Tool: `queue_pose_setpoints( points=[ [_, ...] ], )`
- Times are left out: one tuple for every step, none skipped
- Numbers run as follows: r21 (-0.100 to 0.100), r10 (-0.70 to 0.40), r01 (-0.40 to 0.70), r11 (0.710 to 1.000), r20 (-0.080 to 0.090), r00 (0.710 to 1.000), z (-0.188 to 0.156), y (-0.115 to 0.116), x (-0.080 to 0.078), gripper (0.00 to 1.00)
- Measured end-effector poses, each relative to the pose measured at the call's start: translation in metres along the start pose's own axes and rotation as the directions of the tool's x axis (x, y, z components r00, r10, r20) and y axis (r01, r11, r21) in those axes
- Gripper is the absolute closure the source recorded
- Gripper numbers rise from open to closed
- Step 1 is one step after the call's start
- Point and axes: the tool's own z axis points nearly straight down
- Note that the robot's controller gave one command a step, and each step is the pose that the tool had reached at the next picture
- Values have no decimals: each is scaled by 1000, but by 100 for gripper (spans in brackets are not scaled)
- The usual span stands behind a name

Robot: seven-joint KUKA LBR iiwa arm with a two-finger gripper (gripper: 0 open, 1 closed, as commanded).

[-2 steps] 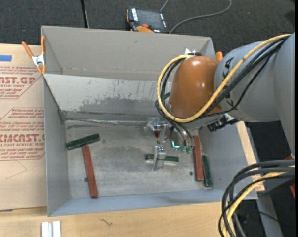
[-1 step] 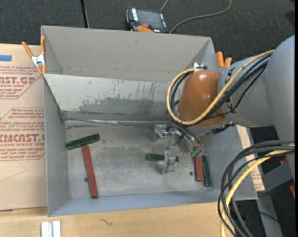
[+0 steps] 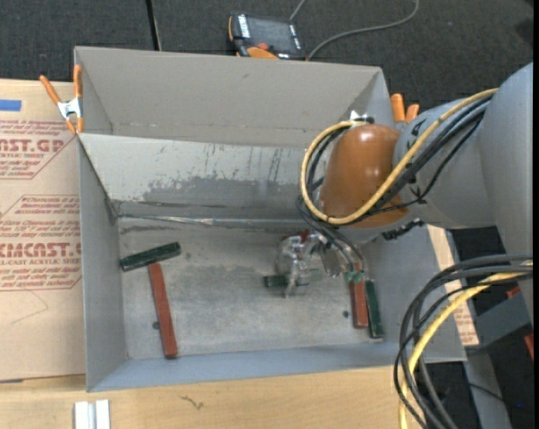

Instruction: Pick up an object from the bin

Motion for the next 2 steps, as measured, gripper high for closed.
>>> queue_pose_setpoints(
  points=[
    [0, 0, 0, 1000, 2, 1000, 0, 0, 0, 0],
    [0, 0, 0, 1000, 1, 1000, 0, 0, 0, 100]
  ],
)
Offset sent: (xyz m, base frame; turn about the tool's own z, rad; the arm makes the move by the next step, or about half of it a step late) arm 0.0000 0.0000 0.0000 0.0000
